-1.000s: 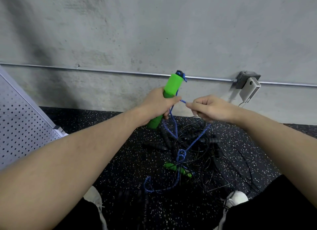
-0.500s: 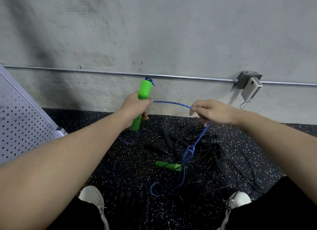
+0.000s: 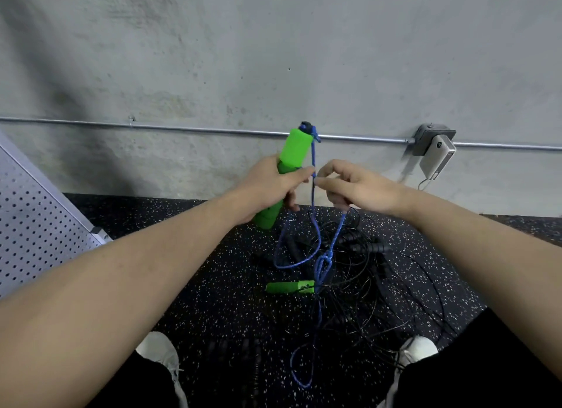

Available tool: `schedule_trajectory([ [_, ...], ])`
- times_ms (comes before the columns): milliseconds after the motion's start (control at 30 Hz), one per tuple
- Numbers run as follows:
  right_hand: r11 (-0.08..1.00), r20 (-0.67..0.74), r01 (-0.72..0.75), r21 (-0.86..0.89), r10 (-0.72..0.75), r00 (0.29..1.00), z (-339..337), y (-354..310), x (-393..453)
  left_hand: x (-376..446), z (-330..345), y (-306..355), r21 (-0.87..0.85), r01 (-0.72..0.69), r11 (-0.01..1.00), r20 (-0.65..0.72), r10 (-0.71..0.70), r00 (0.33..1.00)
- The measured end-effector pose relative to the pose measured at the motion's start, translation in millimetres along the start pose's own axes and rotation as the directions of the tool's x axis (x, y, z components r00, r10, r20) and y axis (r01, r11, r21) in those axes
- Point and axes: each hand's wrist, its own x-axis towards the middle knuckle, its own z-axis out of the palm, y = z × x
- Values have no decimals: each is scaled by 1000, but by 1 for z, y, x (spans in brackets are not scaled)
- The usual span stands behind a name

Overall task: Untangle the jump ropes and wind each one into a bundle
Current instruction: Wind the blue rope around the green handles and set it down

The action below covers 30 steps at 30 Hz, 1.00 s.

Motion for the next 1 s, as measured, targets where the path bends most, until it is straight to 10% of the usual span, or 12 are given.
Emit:
schedule_trajectory([
  [200, 901, 248, -230, -369, 334, 909, 4, 36, -9, 8, -13, -4, -237, -58, 970, -379, -37, 925],
  [333, 921, 73, -186, -343, 224, 972, 5, 34, -3, 13, -36, -18, -202, 39, 979, -534, -144, 834],
  [500, 967, -86, -133, -219, 117, 989, 3, 3, 0, 11, -53, -34, -125, 274, 954, -393, -301, 869],
  [767, 998, -377, 64, -11, -63, 924, 5, -26, 16, 1, -6, -13, -94, 99, 991, 86, -91, 992],
  [1000, 973, -95, -208, -101, 198, 976, 2, -11, 2, 8, -8, -5, -479, 105, 872, -151, -200, 968],
])
